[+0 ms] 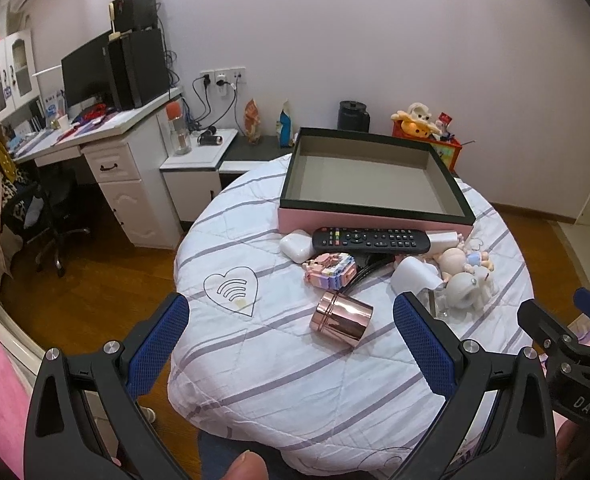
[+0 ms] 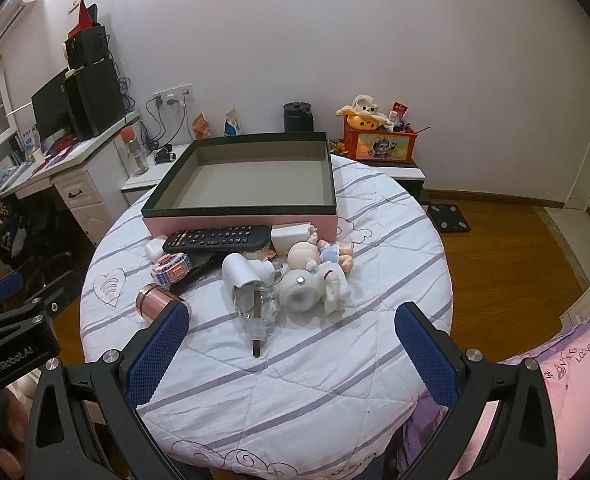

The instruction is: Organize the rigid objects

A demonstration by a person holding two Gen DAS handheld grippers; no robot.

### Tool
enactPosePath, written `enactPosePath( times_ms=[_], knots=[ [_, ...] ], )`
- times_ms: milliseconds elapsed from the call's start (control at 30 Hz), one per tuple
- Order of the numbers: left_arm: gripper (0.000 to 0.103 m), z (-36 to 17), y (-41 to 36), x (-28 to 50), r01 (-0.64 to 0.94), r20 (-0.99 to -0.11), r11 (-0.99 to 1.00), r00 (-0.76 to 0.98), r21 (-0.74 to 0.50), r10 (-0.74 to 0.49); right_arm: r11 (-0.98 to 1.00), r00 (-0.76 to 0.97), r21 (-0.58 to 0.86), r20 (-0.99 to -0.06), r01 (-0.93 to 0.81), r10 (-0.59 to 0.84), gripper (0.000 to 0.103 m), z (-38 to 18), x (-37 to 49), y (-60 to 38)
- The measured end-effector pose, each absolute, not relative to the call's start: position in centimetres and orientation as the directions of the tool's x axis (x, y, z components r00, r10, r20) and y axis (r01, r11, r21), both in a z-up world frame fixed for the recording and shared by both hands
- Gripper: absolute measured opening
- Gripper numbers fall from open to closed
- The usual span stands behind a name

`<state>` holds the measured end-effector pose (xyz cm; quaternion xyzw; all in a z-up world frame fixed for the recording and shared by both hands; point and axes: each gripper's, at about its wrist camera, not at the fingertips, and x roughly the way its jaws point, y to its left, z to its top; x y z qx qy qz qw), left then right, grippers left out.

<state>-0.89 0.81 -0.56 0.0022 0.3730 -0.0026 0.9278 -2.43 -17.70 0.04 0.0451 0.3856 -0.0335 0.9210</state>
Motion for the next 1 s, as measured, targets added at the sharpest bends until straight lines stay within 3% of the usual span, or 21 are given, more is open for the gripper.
enactPosePath(
  times_ms=[1000],
  knots=[
    [0.103, -4.4, 0.8, -0.4, 0.061, -0.755, 0.997, 0.652, -0.047, -0.075, 0.99, 0.66, 0.059, -0.75, 0.127, -0.04, 0.103, -2.1, -2.0, -19.7]
  ],
)
